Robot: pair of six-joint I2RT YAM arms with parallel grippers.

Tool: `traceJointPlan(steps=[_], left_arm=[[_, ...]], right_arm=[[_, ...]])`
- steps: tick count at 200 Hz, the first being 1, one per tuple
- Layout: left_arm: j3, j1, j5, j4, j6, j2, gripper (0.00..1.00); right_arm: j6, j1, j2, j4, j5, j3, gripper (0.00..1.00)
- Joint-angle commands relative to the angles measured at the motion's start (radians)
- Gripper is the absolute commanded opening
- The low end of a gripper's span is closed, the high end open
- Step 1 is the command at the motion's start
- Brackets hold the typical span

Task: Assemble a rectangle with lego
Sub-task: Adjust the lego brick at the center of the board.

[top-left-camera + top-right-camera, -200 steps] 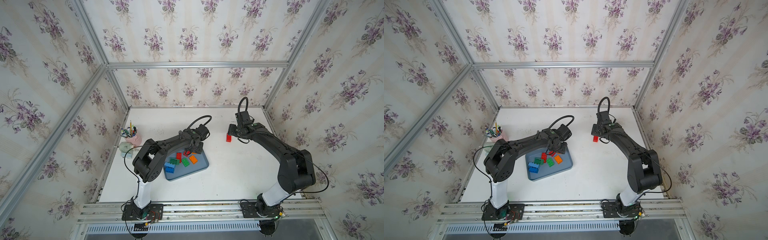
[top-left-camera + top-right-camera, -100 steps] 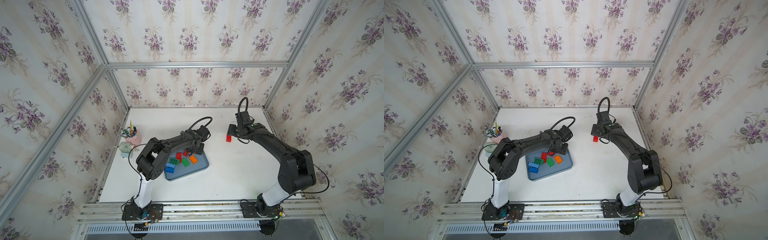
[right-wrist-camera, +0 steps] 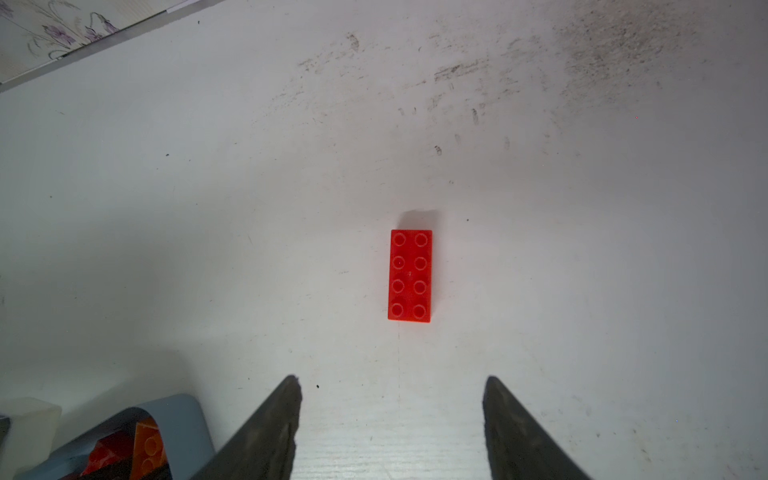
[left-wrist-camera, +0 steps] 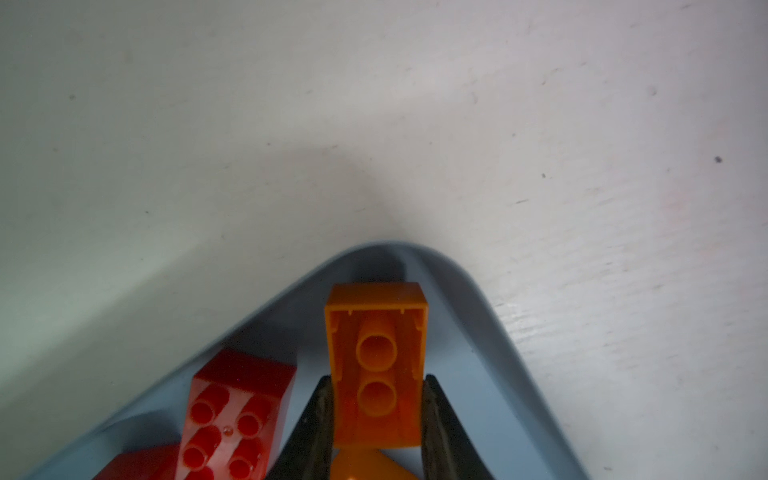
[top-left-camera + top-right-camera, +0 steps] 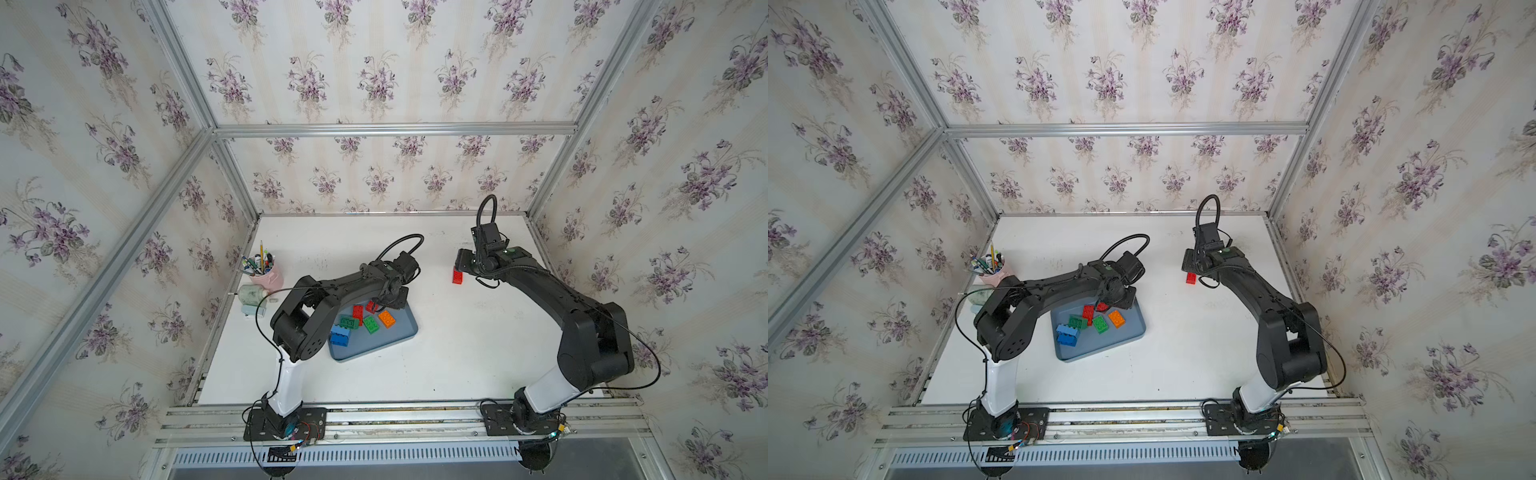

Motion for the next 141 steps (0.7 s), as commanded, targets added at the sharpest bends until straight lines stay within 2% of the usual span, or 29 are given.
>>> traceJointPlan(steps=[1, 50, 71, 90, 106, 126, 141], left_arm=[[-0.058, 0.001, -0.002, 0.063, 0.033, -0.077, 0.30], [-0.321, 0.000, -0.012, 0.329, 0.194, -0.432, 0.31], [-0.432, 0.008, 0.083, 0.508, 0.236, -0.575, 0.32], [-0.474, 0.023, 0.235, 0.642, 0.222, -0.654, 0.33], [-0.472, 0.043, 0.428, 0.735, 0.182, -0.661, 0.33], [-0.467, 0.098, 0.707, 0.879, 0.066, -0.656, 0.33], [-0.484, 0.142, 0.849, 1.006, -0.034, -0.659, 0.33]], right_arm=[[0.010, 0.000, -0.021, -0.012, -0.063, 0.030, 0.70], [0.025, -0.021, -0.056, -0.079, -0.327, 0.159, 0.71], [0.037, -0.039, -0.093, -0.065, -0.463, 0.168, 0.71], [0.049, -0.051, -0.146, 0.043, -0.630, 0.109, 0.71], [0.066, -0.050, -0.191, 0.150, -0.695, 0.043, 0.71], [0.063, -0.050, -0.236, 0.227, -0.765, -0.009, 0.71], [0.050, -0.051, -0.267, 0.260, -0.818, -0.031, 0.71]])
